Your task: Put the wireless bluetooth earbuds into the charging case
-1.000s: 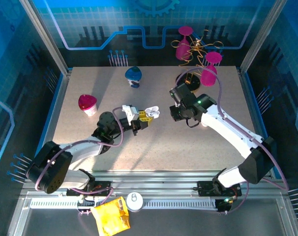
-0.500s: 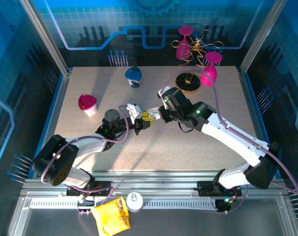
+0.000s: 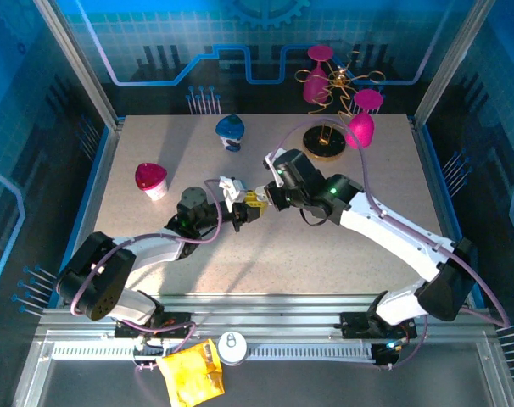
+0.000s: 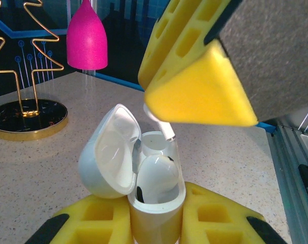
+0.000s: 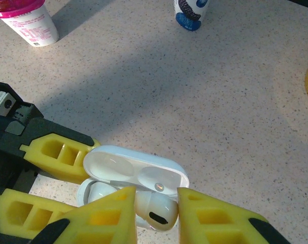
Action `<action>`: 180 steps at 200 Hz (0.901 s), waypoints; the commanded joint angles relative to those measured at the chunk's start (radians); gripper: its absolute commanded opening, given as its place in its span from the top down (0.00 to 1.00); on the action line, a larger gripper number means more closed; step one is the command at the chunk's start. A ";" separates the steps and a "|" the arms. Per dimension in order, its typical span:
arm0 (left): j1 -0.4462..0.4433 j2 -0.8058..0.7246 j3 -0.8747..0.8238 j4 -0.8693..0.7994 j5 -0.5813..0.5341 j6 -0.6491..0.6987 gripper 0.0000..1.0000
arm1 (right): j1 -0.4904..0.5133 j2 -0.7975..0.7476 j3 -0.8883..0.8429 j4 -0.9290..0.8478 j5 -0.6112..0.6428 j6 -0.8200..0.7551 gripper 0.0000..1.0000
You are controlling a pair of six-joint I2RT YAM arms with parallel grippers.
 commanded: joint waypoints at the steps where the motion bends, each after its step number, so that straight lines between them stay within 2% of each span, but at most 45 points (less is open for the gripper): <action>1: 0.006 -0.019 0.030 0.002 0.007 -0.029 0.80 | 0.015 0.010 -0.016 0.027 -0.014 -0.010 0.78; 80: 0.006 -0.035 0.038 -0.012 0.005 -0.053 0.80 | 0.010 0.008 -0.063 0.029 0.050 -0.035 0.78; 122: 0.007 -0.043 0.044 -0.009 0.006 -0.064 0.80 | 0.010 0.006 -0.079 0.048 -0.005 -0.035 0.76; 180: 0.008 -0.039 0.041 0.010 0.020 -0.059 0.80 | -0.024 -0.150 -0.179 0.178 -0.076 -0.010 0.58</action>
